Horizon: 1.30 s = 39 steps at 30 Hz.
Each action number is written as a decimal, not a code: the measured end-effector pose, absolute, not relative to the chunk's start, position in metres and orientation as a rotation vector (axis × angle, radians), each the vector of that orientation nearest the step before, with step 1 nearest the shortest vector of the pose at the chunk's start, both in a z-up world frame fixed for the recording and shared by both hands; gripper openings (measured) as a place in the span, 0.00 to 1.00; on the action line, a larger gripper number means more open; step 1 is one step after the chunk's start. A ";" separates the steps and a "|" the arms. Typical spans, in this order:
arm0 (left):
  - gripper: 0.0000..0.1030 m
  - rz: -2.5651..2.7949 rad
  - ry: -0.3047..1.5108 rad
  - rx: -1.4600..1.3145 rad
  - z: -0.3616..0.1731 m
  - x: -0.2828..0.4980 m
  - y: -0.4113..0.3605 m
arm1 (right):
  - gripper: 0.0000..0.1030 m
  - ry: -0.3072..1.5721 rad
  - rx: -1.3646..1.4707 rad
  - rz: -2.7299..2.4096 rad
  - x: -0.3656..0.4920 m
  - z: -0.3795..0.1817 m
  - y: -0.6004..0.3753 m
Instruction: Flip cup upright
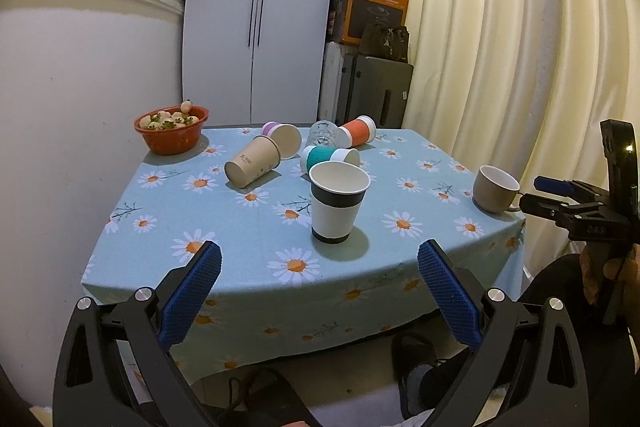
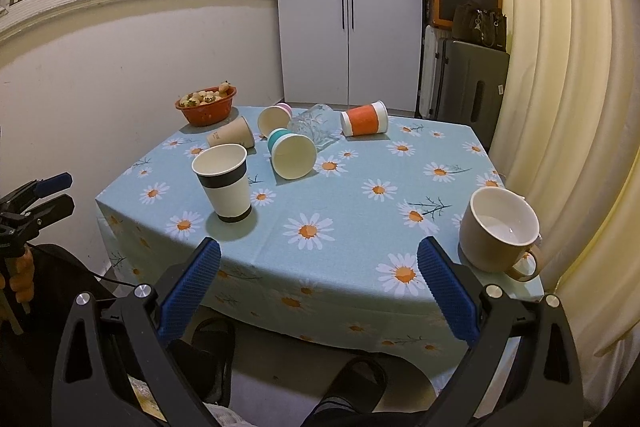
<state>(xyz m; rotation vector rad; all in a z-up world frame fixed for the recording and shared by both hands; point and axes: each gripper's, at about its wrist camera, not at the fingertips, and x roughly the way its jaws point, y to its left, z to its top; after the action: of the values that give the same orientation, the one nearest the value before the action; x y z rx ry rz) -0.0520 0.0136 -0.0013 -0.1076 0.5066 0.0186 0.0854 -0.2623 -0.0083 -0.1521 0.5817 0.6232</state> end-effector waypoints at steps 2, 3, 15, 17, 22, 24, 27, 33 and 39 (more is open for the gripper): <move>0.93 0.018 0.507 -0.108 -0.001 -0.052 0.013 | 0.95 0.581 -0.153 0.624 0.085 -0.008 -0.262; 0.93 0.021 0.510 -0.108 -0.001 -0.051 0.013 | 0.95 0.581 -0.153 0.623 0.086 -0.008 -0.262; 0.93 0.021 0.514 -0.111 -0.002 -0.052 0.013 | 0.95 0.583 -0.156 0.621 0.086 -0.009 -0.262; 0.93 0.020 0.513 -0.112 -0.002 -0.052 0.013 | 0.95 0.584 -0.156 0.621 0.086 -0.009 -0.262; 0.93 0.017 0.512 -0.113 -0.001 -0.052 0.014 | 0.95 0.585 -0.157 0.619 0.086 -0.009 -0.262; 0.93 0.019 0.513 -0.114 -0.002 -0.052 0.014 | 0.95 0.584 -0.157 0.620 0.086 -0.009 -0.262; 0.93 0.019 0.514 -0.114 -0.002 -0.051 0.014 | 0.95 0.584 -0.157 0.620 0.086 -0.009 -0.261; 0.93 0.018 0.514 -0.115 -0.002 -0.052 0.013 | 0.95 0.584 -0.159 0.621 0.086 -0.010 -0.263; 0.93 0.020 0.512 -0.118 -0.002 -0.052 0.013 | 0.95 0.585 -0.160 0.621 0.086 -0.010 -0.264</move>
<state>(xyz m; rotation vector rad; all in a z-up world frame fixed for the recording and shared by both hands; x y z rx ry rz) -0.0517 0.0129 -0.0020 -0.1176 0.5119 0.0196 0.0860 -0.2641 -0.0102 -0.1601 0.5850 0.6208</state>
